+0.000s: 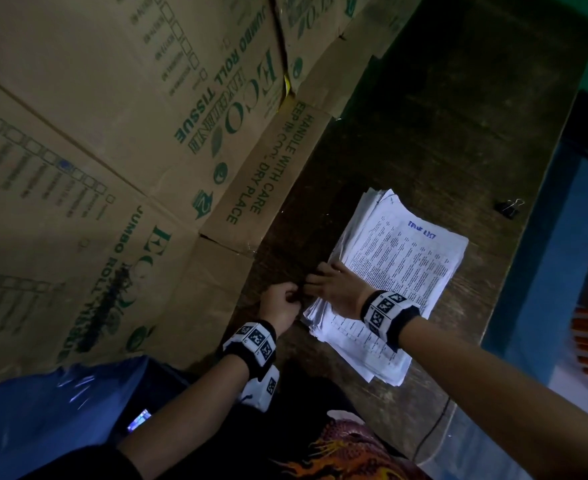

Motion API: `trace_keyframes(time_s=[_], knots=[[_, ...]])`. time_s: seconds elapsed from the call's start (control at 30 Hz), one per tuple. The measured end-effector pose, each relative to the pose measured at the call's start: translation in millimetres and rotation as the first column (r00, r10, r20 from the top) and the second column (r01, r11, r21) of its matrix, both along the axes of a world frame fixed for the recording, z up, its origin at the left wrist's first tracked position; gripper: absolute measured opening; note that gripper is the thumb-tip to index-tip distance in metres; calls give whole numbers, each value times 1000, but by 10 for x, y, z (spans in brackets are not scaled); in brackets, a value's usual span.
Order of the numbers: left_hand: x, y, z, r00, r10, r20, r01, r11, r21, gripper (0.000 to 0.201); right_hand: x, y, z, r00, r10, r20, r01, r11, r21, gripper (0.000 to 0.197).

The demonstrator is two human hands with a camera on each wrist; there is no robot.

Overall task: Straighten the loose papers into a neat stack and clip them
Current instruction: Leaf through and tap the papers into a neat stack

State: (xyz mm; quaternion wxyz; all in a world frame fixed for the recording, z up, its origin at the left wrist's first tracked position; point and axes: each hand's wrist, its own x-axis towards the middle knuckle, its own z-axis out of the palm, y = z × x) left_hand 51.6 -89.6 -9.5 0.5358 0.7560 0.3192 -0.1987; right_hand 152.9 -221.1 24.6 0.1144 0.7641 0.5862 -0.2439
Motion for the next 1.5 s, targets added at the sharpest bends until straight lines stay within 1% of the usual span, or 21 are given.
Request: trace_keyframes(time_s=[0.1,0.2,0.23,0.33,0.43,0.5,0.53,0.6,0.67,0.73,0.8,0.9,0.93,0.97,1.03,1.07,1.13,1.2,1.3,1.37,1.5], knots=[[5,-1,-18,1000,-15,-4,15,999,31,19,17,11,40,998,43,41,-40,998,-58,58],[8,3,-2,999,-18,-37,19,999,37,15,12,0,58,994,60,95,-55,997,-50,50],[11,0,-1,998,-24,-62,25,1000,18,17,10,-2,64,992,79,99,-73,996,-60,48],[-4,-54,76,986,-43,-160,15,986,-168,16,21,-41,110,996,83,34,-80,994,-79,48],[-1,-122,47,981,-69,-180,32,979,-202,15,72,-110,210,991,132,20,-128,984,-123,38],[30,-166,10,979,3,-203,-40,984,-175,18,123,-146,311,987,158,-29,-160,984,-80,29],[48,-183,-6,978,52,-203,-87,982,-166,19,149,-149,361,975,221,-29,-222,975,-28,26],[67,-191,-57,960,185,-212,-225,957,-185,21,192,-151,458,947,321,34,-322,946,29,30],[94,-180,-133,925,308,-225,-354,913,-206,24,231,-145,580,941,336,34,-336,942,-4,28],[107,-154,-23,907,341,-247,-392,898,-199,21,251,-80,738,947,321,-20,-321,941,-111,17],[130,-134,41,946,270,-180,-298,943,-149,10,251,-1,803,959,281,-29,-281,942,-182,21],[87,-157,19,986,155,-56,-157,986,-51,24,215,144,807,976,214,-23,-212,935,-284,37],[49,-176,-13,997,70,-14,-69,996,49,35,206,177,795,982,186,-35,-188,937,-296,42],[33,-216,-33,999,-34,12,32,984,175,46,199,195,792,986,159,-44,-165,933,-319,46],[-51,-307,-54,950,-310,37,280,898,339,56,200,199,814,986,162,-37,-165,924,-346,43],[-50,-377,-15,933,-359,32,326,878,350,58,214,178,806,985,172,-29,-172,924,-341,40],[-53,-487,-43,892,-446,-81,442,816,374,65,224,114,789,986,163,-15,-159,931,-328,37],[-21,-558,-27,842,-496,-211,538,745,395,64,217,65,813,984,180,-2,-173,941,-291,38],[52,-600,4,846,-504,-175,533,782,324,56,174,12,872,982,187,5,-178,944,-279,37],[101,-563,39,887,-438,-144,461,855,238,50,147,-21,906,984,180,-8,-174,943,-284,31],[138,-343,114,960,-279,-21,279,948,151,19,114,-19,1039,989,147,-9,-144,955,-261,24]])
